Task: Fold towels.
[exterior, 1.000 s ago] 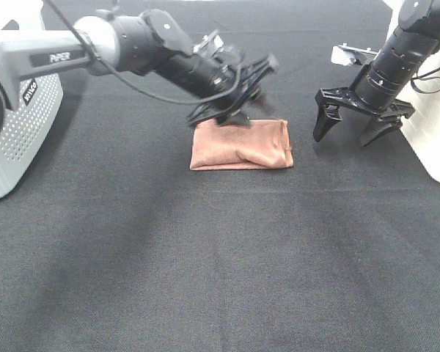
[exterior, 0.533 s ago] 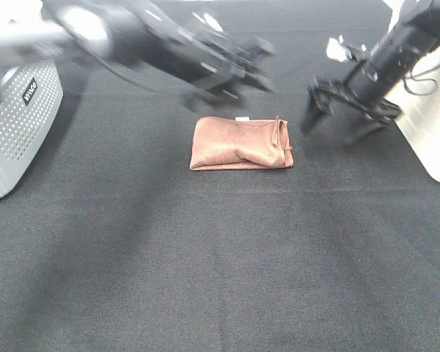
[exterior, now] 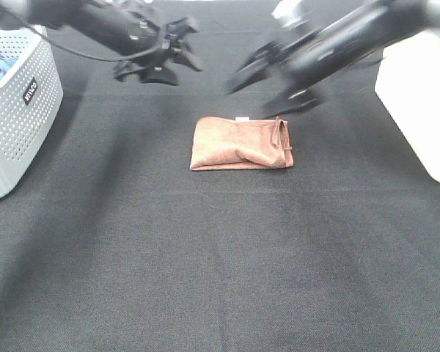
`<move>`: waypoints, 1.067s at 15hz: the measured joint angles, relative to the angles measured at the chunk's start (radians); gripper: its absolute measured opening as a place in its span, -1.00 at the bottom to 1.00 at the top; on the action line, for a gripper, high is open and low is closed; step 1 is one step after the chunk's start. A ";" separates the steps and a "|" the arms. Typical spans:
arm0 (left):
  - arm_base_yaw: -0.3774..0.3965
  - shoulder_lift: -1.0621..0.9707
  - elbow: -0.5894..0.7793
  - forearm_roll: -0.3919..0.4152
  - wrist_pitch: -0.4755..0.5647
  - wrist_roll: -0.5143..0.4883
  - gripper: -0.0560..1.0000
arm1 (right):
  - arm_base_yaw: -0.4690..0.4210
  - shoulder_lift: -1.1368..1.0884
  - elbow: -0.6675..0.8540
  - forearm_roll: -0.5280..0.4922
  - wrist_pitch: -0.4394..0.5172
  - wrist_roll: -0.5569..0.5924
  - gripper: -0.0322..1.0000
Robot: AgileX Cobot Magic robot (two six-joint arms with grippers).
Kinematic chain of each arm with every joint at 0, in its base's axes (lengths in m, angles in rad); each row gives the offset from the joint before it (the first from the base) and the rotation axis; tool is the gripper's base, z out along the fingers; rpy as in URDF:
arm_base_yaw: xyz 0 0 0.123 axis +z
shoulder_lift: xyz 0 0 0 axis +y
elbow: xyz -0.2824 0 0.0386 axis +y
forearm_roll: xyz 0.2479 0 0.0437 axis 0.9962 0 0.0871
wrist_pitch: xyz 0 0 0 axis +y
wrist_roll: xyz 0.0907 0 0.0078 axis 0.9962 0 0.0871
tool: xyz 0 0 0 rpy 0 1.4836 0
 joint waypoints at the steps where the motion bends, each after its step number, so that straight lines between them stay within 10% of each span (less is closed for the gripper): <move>1: 0.002 -0.005 0.000 0.000 0.014 0.000 0.11 | -0.005 0.030 0.000 0.017 -0.004 -0.014 0.68; 16: 0.002 -0.055 0.000 0.053 0.104 0.043 0.11 | -0.156 -0.033 -0.002 -0.200 -0.094 0.015 0.68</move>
